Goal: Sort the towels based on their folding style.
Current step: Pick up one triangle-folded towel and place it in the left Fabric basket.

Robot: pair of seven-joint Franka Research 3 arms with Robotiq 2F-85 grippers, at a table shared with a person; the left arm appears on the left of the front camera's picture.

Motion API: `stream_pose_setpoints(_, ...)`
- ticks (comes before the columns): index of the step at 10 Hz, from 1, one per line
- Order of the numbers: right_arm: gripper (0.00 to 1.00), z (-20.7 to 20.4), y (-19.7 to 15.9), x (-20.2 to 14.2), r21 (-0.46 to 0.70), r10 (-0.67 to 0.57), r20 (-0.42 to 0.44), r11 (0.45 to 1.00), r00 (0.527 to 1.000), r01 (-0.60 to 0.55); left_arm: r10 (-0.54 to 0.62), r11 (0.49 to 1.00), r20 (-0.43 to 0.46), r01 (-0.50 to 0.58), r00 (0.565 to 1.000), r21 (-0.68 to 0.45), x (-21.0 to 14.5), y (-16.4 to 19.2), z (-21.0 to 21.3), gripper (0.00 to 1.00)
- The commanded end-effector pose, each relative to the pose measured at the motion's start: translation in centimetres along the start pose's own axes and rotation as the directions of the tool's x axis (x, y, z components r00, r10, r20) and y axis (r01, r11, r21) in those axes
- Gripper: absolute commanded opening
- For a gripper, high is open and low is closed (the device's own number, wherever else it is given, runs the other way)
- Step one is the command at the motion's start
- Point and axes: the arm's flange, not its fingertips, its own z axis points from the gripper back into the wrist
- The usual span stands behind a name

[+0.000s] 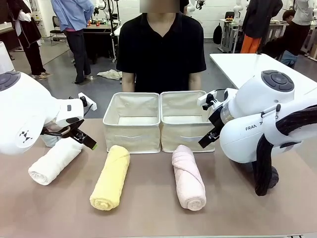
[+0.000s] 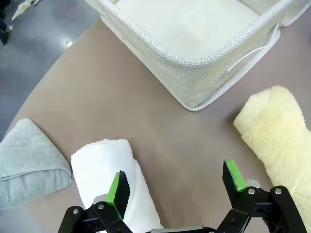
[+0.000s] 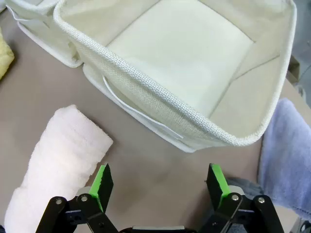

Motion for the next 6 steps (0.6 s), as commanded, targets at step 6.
stream_pose_setpoints(6, 1.0, 0.0, 0.0, 0.0, 0.0, 0.0, 0.0, 1.0, 1.0, 0.0, -0.001, 1.0, 0.0, 0.001, 1.0, 0.0, 0.0, -0.01, 0.0, 1.0)
